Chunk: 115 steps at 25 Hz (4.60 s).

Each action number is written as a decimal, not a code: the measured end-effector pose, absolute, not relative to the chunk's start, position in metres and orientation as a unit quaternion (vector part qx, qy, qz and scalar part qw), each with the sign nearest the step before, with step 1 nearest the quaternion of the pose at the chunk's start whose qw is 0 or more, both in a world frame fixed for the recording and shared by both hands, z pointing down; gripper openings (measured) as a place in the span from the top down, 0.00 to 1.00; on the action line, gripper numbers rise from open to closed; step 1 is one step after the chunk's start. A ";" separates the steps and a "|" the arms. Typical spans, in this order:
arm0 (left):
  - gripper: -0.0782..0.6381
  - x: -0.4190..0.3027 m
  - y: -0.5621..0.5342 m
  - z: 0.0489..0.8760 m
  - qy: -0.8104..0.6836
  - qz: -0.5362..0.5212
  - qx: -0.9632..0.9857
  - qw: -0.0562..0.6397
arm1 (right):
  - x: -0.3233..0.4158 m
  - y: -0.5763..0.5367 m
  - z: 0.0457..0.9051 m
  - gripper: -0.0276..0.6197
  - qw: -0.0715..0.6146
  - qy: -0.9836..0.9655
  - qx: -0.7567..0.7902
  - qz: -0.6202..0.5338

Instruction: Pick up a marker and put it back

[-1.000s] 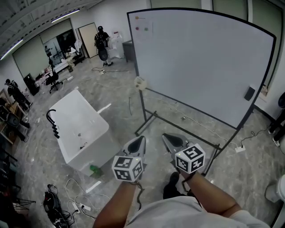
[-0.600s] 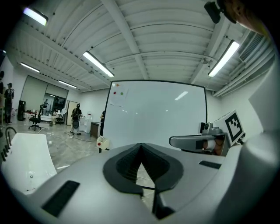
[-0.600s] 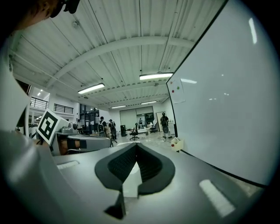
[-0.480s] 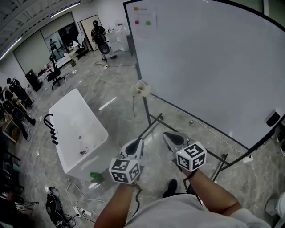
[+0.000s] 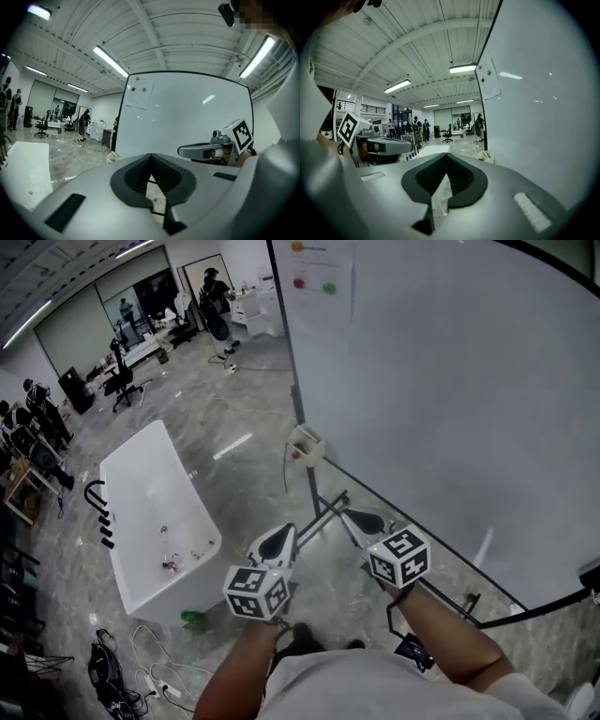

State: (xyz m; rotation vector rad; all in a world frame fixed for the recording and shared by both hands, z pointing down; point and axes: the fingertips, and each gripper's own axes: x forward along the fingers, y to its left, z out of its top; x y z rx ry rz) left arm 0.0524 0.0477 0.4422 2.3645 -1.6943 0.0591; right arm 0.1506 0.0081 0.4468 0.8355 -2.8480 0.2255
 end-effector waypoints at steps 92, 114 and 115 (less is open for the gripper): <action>0.89 -0.069 -0.378 0.418 -0.383 0.024 0.920 0.076 | 0.004 -0.386 0.396 0.86 0.025 -0.887 0.461 0.031; 0.89 -0.070 -0.376 0.421 -0.384 0.012 0.919 0.081 | 0.002 -0.387 0.401 0.86 0.023 -0.889 0.455 0.042; 0.89 -0.070 -0.377 0.422 -0.385 0.012 0.919 0.082 | 0.002 -0.387 0.403 0.86 0.024 -0.889 0.455 0.042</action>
